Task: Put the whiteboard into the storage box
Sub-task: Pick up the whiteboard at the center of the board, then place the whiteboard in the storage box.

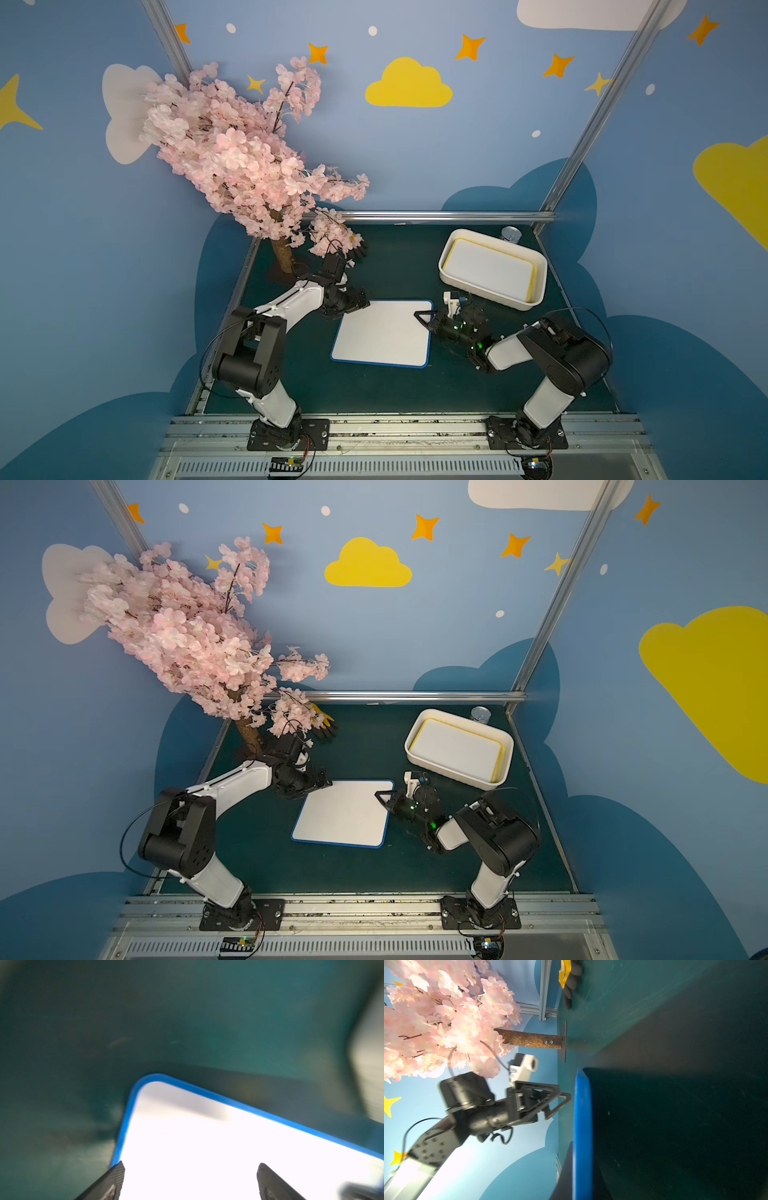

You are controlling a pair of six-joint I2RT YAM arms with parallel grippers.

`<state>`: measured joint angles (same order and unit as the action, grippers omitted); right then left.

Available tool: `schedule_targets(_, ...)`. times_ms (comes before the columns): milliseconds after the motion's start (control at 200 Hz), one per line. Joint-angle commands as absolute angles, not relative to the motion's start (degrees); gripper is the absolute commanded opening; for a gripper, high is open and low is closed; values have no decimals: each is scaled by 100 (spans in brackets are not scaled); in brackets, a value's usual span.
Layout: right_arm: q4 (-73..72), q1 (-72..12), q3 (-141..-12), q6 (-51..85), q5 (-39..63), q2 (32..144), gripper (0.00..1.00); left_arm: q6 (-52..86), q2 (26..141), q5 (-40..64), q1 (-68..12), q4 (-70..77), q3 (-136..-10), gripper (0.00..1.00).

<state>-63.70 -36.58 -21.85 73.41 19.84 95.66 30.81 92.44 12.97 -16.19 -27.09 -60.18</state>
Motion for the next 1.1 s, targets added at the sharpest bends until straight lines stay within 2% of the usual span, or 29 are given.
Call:
schedule_targets(0,-5572,-3610,-2539,6905,1968,8892,0,2757,8610,1412,-1701,-2383,-5924,100)
schedule_targets(195,-2298,-2981,-3677,6084,2225,7381,0,2258,7767,851,-2064,-2112,-5738,100)
schedule_targets(285,-1085,-2356,-4302,5719,2434,6889,0,2073,7525,703,-2277,-2044,-5687,100)
schedule_targets(441,-25,-866,-5097,5360,3266,6574,0,1747,7322,492,-2778,-2039,-5670,100)
schedule_targets(606,71,873,-5673,5317,4474,6959,0,1545,7351,472,-3263,-2069,-5701,100)
schedule_targets(771,-345,1938,-5896,5270,5074,7721,0,1528,7521,661,-3502,-2055,-5727,100)
schedule_targets(916,-626,2446,-6265,5209,5415,8673,0,1511,7701,747,-3622,-2101,-5782,100)
schedule_targets(1092,-256,2567,-6979,4521,5367,9501,0,1468,7796,749,-3665,-2118,-5819,100)
